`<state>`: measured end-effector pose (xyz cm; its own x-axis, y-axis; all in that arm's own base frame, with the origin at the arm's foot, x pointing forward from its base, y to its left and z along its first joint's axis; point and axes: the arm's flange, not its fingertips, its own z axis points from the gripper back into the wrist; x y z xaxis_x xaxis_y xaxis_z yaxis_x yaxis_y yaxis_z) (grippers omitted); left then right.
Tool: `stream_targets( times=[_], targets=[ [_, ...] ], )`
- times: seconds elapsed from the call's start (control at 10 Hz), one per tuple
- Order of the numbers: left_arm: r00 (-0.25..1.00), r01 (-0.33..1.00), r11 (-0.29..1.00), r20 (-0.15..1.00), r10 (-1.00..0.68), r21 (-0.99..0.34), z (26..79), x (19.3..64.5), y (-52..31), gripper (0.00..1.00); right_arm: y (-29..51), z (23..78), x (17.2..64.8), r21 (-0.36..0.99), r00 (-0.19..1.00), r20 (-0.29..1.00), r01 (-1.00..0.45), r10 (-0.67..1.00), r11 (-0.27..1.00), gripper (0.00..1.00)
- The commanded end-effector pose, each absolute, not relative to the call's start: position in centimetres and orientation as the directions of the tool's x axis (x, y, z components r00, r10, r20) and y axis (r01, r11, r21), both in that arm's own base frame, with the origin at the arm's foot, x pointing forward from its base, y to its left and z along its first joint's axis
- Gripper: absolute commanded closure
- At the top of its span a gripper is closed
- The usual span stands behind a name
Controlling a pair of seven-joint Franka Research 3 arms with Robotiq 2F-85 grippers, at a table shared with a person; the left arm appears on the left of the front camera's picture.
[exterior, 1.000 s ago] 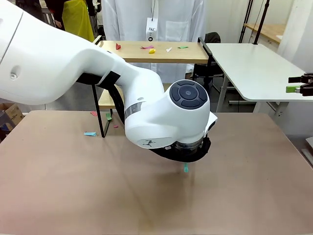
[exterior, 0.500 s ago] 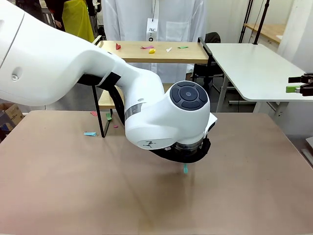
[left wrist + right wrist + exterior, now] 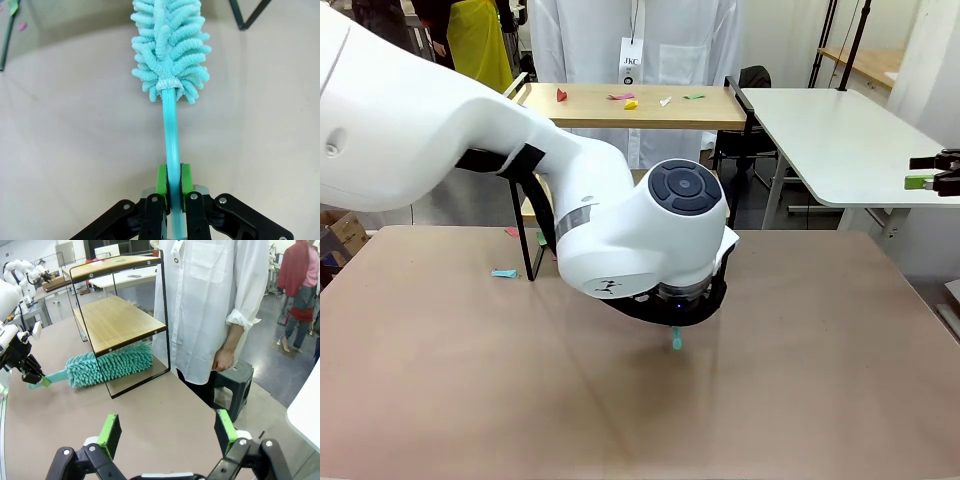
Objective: Clean the shelf.
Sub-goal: Clean the specific section of the Shelf indicated by the human with the Duster.
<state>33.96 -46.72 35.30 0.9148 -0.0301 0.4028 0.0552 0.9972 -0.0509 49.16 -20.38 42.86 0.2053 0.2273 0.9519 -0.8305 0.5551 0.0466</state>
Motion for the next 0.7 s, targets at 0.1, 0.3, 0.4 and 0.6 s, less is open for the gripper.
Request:
stream_targets(
  times=[0.1, 0.3, 0.4, 0.6],
  targets=[
    [0.921, 0.068, 0.998, 0.383, -0.066, 0.008, 36.2, 33.5, -43.5, 0.87, -20.2, 43.1, 49.2, 0.041, 0.2, 0.952, -0.832, 0.23, 0.554, 0.0],
    [0.922, 0.063, 0.996, 0.379, -0.082, 0.062, 35.8, 33.5, -41.6, 0.87, -20.2, 43.1, 49.2, 0.041, 0.2, 0.952, -0.832, 0.23, 0.554, 0.0],
    [0.921, 0.051, 0.995, 0.382, -0.079, 0.084, 35.8, 33.5, -40.5, 0.87, -20.2, 43.1, 49.2, 0.041, 0.2, 0.952, -0.832, 0.23, 0.554, 0.0],
    [0.919, 0.022, 0.993, 0.389, -0.065, 0.116, 35.5, 33.7, -38.5, 0.87, -20.2, 43.1, 49.2, 0.041, 0.2, 0.952, -0.832, 0.23, 0.554, 0.0]
  ],
)
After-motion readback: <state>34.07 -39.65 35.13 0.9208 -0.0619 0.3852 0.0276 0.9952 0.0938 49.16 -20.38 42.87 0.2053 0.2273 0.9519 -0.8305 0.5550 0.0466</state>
